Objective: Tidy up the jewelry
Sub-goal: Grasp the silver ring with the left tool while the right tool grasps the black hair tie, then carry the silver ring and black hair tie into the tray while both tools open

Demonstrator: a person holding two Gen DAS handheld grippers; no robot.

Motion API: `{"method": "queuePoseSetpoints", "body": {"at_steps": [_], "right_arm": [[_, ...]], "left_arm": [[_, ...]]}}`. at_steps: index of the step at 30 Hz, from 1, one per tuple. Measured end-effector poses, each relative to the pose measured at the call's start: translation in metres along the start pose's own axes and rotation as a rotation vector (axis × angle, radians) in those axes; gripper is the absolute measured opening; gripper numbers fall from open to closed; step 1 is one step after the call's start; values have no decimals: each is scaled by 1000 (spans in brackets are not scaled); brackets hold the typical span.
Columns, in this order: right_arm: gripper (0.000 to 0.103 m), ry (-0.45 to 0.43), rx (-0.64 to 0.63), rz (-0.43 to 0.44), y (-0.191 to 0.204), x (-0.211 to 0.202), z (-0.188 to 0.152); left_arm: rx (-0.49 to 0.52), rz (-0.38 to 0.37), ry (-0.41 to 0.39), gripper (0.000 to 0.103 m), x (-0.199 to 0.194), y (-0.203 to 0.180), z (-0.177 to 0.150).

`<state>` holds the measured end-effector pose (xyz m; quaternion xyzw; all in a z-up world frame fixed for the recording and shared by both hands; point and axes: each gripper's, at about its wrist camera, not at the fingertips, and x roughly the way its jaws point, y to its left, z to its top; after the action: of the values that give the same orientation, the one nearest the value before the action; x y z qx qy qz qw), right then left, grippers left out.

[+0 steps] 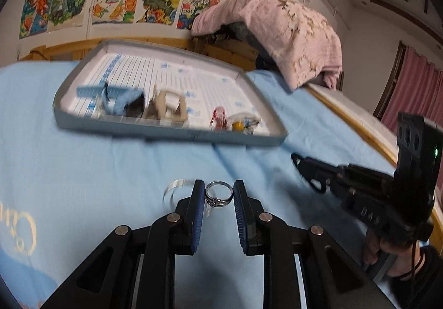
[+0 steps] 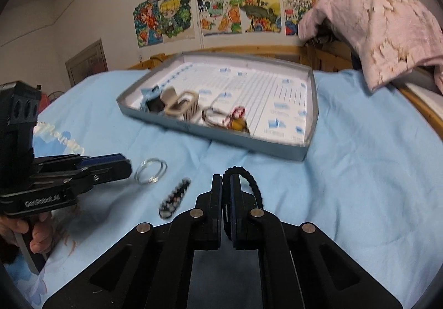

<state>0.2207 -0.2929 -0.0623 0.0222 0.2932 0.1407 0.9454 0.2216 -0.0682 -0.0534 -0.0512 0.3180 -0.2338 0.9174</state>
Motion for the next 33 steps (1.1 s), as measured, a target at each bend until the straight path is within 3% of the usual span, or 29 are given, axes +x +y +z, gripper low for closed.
{"method": "queuePoseSetpoints", "body": {"at_steps": [7, 12, 20, 27, 33], "right_arm": [[5, -78, -10, -2, -8, 3, 40], [5, -148, -22, -18, -15, 21, 69], [5, -45, 47, -33, -32, 73, 60], [7, 18, 100, -31, -42, 83, 51], [24, 52, 131, -69, -50, 78, 46]], "left_arm": [[-4, -6, -115, 20, 17, 1, 52], [-37, 31, -138, 20, 52, 13, 74], [-62, 33, -65, 20, 93, 16, 70], [-41, 77, -32, 20, 102, 10, 67], [-45, 101, -38, 27, 99, 8, 66]]}}
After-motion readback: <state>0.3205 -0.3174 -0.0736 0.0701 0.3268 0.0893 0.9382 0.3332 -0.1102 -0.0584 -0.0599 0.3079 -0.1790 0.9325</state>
